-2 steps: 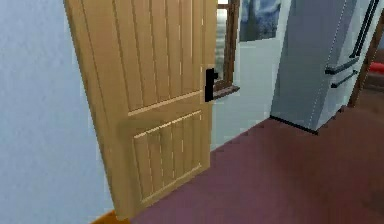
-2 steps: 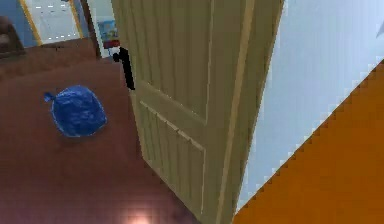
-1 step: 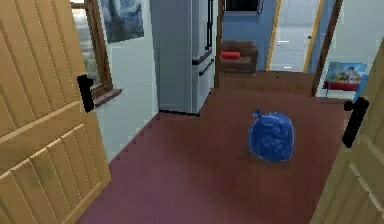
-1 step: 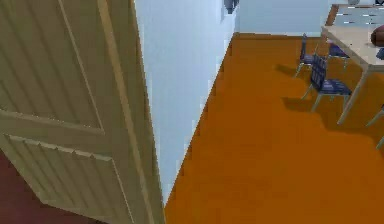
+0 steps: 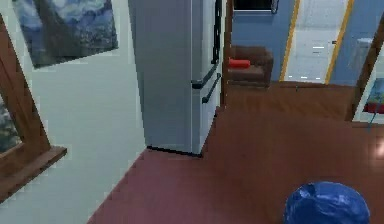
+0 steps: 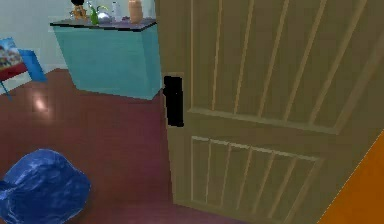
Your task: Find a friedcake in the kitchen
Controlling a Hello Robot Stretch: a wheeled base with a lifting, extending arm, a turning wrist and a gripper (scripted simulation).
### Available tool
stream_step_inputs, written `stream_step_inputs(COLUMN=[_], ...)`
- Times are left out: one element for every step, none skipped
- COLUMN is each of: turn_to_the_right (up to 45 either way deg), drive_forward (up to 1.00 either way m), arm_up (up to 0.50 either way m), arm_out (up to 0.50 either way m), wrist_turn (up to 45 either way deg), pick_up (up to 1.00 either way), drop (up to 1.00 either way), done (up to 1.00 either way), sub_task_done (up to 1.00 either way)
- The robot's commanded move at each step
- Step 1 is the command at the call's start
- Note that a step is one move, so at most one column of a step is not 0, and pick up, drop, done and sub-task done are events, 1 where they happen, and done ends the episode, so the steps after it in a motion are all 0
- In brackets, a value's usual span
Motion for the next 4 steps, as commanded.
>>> stream_step_inputs(turn_to_the_right=[6.0,0.0,-39.0,0.0], drive_forward=[0.0,0.6,0.0,0.15], arm_up=[0.0,0.0,0.0,0.0], arm_out=[0.0,0.0,0.0,0.0], wrist_turn=[0.0,0.0,0.0,0.0], pick_up=[0.0,0.0,0.0,0.0], drop=[0.0,0.0,0.0,0.0], done=[0.0,0.0,0.0,0.0], sub_task_done=[0.0,0.0,0.0,0.0])
